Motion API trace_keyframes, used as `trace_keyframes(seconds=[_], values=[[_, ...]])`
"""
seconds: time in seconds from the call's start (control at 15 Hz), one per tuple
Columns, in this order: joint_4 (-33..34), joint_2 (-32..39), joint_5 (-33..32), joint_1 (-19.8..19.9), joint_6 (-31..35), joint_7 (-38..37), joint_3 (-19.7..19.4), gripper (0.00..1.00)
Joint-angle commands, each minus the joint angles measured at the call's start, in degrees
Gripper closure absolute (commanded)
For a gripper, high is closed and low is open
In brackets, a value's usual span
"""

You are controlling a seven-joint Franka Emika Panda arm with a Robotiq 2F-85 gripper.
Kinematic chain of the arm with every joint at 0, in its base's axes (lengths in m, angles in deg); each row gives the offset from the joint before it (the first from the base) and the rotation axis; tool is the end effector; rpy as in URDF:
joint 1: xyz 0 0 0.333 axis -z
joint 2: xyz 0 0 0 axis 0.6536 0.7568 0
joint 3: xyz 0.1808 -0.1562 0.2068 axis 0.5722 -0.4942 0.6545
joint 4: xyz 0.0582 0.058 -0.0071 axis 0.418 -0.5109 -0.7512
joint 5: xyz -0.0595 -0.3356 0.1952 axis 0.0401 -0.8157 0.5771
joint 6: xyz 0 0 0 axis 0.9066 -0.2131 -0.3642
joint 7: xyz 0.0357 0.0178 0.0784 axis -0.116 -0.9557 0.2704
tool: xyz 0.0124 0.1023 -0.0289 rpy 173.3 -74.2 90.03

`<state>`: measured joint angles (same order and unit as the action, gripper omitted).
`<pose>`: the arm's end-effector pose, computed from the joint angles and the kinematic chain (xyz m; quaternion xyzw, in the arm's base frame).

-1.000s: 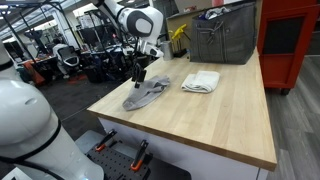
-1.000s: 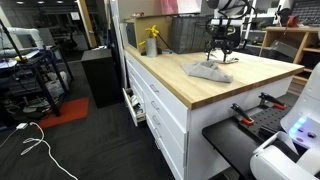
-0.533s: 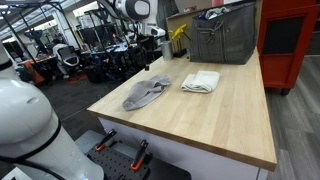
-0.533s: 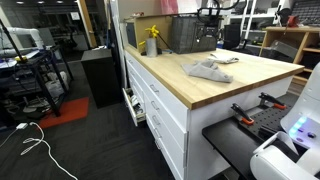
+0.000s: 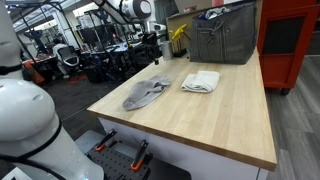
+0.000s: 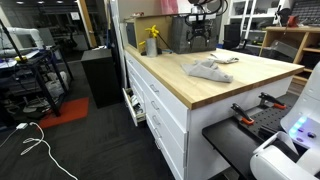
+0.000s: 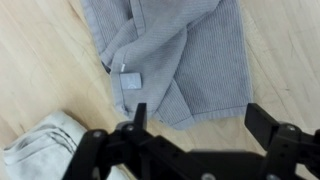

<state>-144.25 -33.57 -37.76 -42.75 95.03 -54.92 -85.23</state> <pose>0.6051 0.0055 0.3569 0.9597 -0.2743 -0.0617 0.0006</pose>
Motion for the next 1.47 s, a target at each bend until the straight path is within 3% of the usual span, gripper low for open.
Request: trace_keyframes(seconds=[0.0, 0.47, 1.2, 1.33, 1.4], values=[[9.27, 7.15, -2.59, -1.43, -3.65, 0.63, -0.30, 0.00], [19.61, 16.41, -0.28, -2.98, -7.50, 3.54, 0.71, 0.00], [31.75, 29.51, 6.16, -3.24, -11.55, 0.87, 0.66, 0.00], [32.70, 31.20, 6.42, -3.09, -11.17, -0.48, -0.19, 0.28], [32.79, 31.64, 6.54, -3.00, -11.11, -1.24, -0.58, 0.34]])
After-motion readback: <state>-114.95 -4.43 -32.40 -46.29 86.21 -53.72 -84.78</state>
